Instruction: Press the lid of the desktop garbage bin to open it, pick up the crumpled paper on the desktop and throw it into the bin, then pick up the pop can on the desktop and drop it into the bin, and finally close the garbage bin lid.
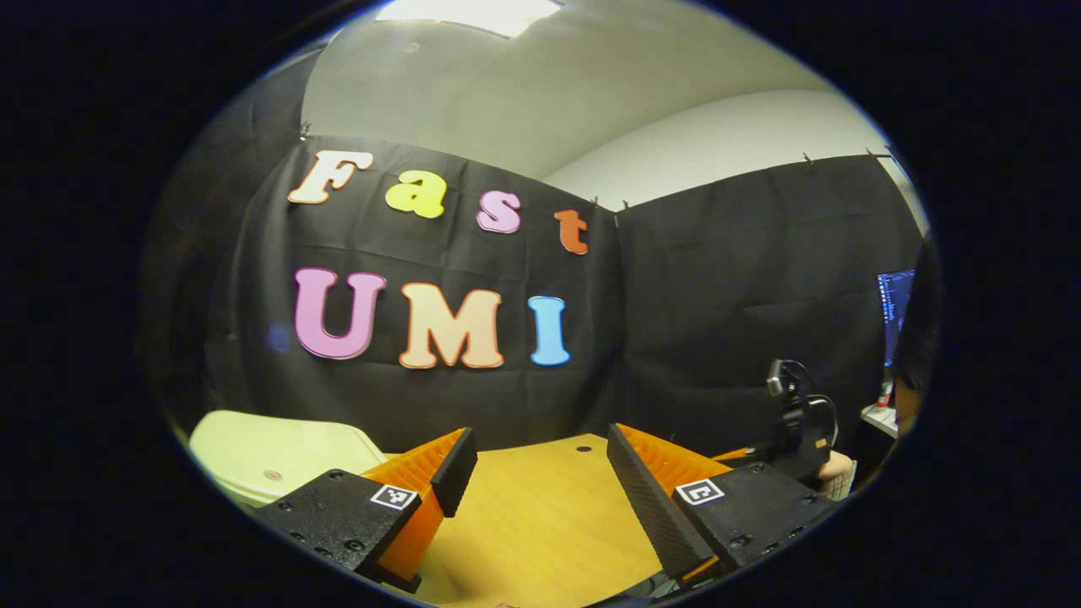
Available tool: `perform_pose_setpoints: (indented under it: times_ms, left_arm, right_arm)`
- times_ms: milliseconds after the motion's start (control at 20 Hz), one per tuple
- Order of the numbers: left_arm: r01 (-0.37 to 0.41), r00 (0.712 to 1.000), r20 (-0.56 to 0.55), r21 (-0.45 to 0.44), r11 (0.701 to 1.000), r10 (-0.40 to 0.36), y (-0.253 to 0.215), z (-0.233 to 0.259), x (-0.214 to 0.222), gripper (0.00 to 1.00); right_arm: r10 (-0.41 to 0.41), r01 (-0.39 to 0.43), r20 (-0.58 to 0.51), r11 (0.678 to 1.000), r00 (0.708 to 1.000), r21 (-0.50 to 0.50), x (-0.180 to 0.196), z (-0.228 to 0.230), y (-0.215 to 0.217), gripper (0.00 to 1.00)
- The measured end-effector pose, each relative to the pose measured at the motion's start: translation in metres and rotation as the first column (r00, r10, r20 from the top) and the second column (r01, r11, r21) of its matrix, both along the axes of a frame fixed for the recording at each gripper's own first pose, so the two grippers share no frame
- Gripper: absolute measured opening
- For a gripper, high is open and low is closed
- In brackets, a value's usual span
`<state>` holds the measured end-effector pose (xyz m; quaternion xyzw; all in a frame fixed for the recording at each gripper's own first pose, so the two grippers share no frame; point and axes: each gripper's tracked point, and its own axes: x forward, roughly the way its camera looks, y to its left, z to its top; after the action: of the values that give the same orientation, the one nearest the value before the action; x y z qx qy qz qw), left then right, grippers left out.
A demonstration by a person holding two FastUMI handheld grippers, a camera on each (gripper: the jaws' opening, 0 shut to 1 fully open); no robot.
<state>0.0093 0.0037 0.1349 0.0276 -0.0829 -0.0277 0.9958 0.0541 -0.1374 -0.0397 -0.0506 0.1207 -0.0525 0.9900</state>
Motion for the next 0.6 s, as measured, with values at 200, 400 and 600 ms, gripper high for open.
perform_pose_setpoints:
  times_ms: [200,400,600]
  left_arm:
    - [0.124,0.991,-0.046,-0.011,0.992,-0.124,-0.035,-0.035,0.007,0.95]
    - [0.218,0.971,-0.068,-0.121,0.969,-0.227,-0.052,-0.062,0.014,0.95]
    - [0.202,0.970,-0.098,-0.183,0.962,-0.222,-0.042,-0.098,0.028,0.96]
  right_arm:
    - [0.002,-0.002,-0.008,1.000,1.000,-0.022,0.005,-0.001,0.005,0.98]
    - [0.011,-0.012,-0.011,0.999,1.000,-0.031,0.009,-0.001,0.014,0.98]
    - [0.014,-0.014,-0.008,0.998,1.000,-0.056,0.011,0.001,0.019,0.98]
